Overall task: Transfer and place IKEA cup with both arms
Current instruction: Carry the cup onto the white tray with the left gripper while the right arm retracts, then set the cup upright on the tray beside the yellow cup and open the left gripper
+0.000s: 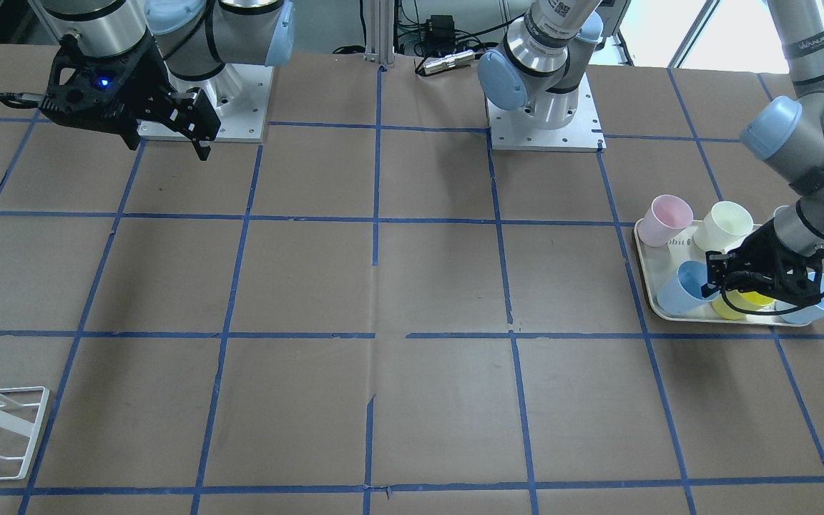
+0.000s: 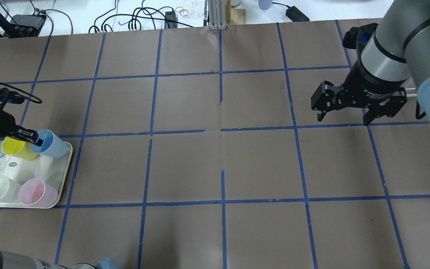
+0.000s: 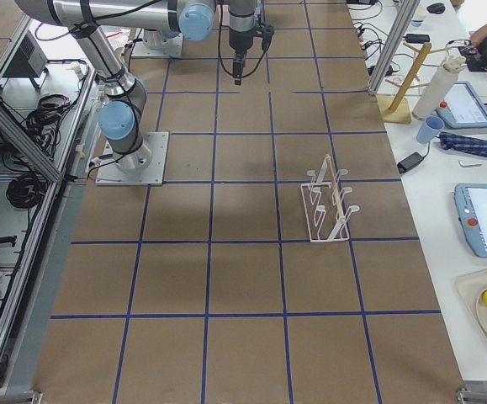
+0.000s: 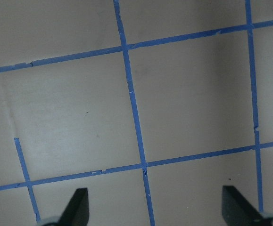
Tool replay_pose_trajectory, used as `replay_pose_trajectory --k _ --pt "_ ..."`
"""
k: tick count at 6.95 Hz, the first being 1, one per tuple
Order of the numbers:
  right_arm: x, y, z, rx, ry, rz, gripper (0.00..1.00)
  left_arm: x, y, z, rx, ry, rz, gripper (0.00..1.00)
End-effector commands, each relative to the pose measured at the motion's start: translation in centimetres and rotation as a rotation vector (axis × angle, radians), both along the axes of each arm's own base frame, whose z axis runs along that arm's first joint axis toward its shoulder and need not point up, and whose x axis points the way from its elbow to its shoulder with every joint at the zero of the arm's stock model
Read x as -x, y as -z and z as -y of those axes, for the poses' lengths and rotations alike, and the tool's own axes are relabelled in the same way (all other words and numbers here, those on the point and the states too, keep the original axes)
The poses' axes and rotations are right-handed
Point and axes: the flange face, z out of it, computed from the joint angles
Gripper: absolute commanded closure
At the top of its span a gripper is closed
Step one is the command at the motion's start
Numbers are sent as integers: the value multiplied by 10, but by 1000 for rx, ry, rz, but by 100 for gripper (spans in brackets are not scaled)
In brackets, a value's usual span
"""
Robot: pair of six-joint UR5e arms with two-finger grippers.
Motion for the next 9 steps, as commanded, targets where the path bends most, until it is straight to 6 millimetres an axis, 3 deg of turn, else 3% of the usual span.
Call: replay_pose_trajectory --k 1,8,9 --pt "-1 -4 -4 4 -3 1 0 0 -3 1 -1 0 4 100" --pt "-3 -5 -5 9 -6 12 0 2 4 0 -12 1 -7 100" --pt "-2 -5 -5 9 -6 3 0 2 5 0 -14 0 -8 71"
